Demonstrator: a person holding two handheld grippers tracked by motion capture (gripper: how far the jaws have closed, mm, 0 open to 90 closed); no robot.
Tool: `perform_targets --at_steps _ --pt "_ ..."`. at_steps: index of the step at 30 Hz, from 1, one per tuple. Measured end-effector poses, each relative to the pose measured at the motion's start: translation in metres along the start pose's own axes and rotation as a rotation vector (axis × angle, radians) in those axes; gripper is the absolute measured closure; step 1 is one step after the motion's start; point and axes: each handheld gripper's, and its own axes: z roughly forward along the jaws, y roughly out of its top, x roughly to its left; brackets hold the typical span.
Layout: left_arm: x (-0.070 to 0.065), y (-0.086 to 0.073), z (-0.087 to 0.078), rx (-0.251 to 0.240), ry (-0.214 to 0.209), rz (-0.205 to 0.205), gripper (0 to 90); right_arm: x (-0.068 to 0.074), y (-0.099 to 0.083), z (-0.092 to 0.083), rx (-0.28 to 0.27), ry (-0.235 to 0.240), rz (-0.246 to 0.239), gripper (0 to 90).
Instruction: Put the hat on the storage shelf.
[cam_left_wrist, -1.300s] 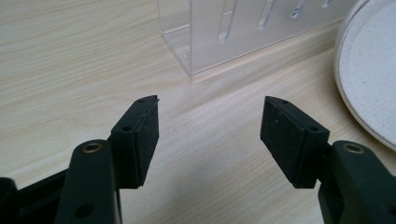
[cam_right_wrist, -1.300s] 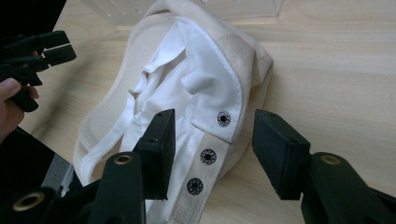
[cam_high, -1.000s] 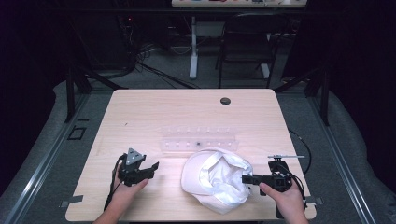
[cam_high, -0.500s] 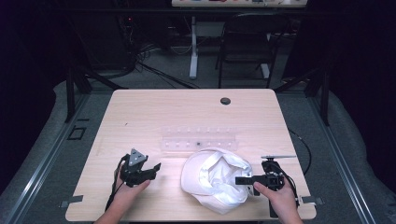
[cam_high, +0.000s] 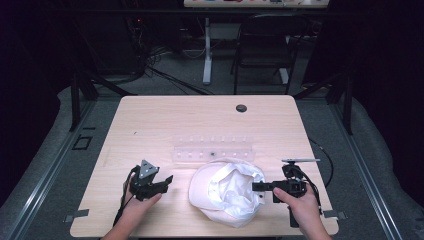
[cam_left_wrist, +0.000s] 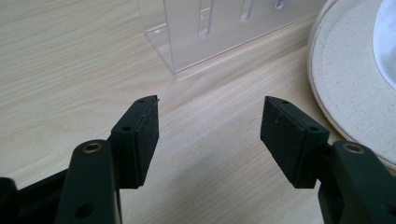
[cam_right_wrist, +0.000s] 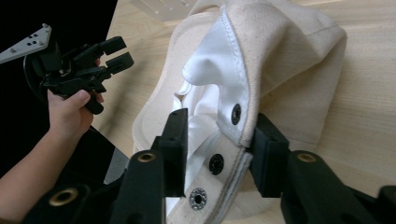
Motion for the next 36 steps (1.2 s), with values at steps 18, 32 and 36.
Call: perform_targets --at_steps 18,32,36 --pt "0.001 0.000 0.000 0.000 0.006 -0.002 37.6 0.017 0.022 -0.003 0.074 -0.185 -0.108 81.4" --pt "0.003 -0.001 0.000 0.002 0.008 -0.003 37.6 0.023 0.040 -0.001 0.104 -0.305 -0.131 82.0" --pt "0.002 -0.001 0.000 0.004 0.007 -0.005 37.6 0.024 0.043 -0.001 0.111 -0.334 -0.145 82.0"
